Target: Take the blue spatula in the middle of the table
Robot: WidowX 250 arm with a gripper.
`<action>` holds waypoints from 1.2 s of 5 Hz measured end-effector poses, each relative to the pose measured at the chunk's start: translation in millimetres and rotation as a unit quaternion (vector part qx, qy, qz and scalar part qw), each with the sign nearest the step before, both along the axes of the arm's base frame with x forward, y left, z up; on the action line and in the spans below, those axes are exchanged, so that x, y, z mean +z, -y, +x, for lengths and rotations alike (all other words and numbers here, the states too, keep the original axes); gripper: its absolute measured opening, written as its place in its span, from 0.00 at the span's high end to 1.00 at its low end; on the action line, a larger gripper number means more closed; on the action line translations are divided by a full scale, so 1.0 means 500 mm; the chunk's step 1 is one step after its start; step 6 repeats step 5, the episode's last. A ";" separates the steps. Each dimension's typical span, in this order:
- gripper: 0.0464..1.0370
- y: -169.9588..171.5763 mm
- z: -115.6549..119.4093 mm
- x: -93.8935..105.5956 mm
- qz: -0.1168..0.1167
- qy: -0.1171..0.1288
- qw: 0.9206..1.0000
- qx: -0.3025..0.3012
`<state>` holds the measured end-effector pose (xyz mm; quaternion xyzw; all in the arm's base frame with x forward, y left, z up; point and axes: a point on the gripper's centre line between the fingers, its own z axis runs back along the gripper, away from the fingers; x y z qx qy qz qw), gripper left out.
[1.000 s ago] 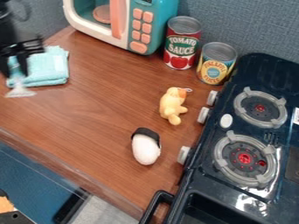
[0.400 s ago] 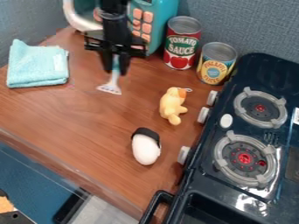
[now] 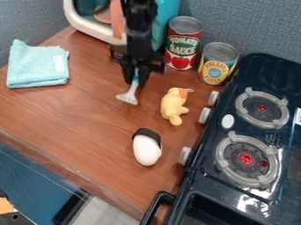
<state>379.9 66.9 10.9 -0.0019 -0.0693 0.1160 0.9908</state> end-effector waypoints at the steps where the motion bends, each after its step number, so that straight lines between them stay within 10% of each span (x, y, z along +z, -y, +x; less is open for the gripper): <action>1: 0.68 0.002 0.008 -0.005 -0.004 -0.013 1.000 -0.017; 3: 0.09 0.013 0.005 -0.007 0.001 -0.020 0.999 -0.031; 6: 0.04 -0.006 -0.002 0.096 -0.004 0.032 0.999 0.000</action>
